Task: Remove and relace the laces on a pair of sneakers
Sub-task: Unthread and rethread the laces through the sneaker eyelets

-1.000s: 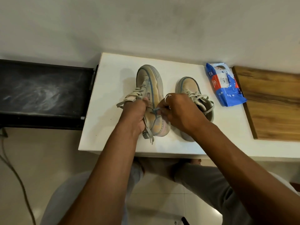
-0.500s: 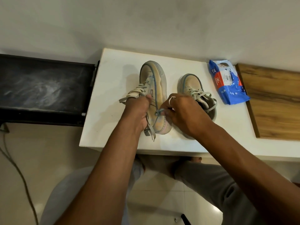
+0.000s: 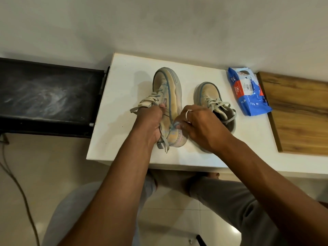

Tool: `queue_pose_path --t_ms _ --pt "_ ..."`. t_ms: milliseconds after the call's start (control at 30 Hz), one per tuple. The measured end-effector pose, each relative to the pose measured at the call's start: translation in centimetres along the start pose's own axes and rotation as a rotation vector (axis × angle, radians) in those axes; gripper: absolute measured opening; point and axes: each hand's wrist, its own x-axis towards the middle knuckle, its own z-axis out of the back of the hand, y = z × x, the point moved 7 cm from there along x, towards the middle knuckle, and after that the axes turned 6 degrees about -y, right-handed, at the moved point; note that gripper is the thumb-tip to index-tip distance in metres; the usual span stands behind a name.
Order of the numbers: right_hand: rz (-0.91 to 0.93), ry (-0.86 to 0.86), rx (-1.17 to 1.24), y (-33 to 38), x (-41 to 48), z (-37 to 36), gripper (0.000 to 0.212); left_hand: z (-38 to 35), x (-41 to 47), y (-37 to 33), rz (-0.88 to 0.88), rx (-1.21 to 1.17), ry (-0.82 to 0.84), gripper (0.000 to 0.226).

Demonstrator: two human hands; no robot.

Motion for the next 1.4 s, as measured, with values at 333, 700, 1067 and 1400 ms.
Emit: queue_pose_path --t_ms 333,700,1067,1400 --pt "-0.161 -0.103 0.020 -1.4 1.8 0.9 0.017 -0.6 -2.6 -1.1 0.049 0.036 0.155 0.022" --pt "-0.160 -0.040 -0.017 -1.4 2.4 0.6 0.020 1.5 -5.0 -2.7 0.006 0.396 0.331 0.035" --pt "-0.138 -0.118 0.140 -0.1 0.9 -0.4 0.018 1.7 -4.7 -2.6 0.090 0.212 0.366 0.029" --pt "-0.111 -0.355 0.232 0.7 2.3 -0.2 0.015 0.7 -5.5 -2.7 0.099 0.087 0.395 0.022"
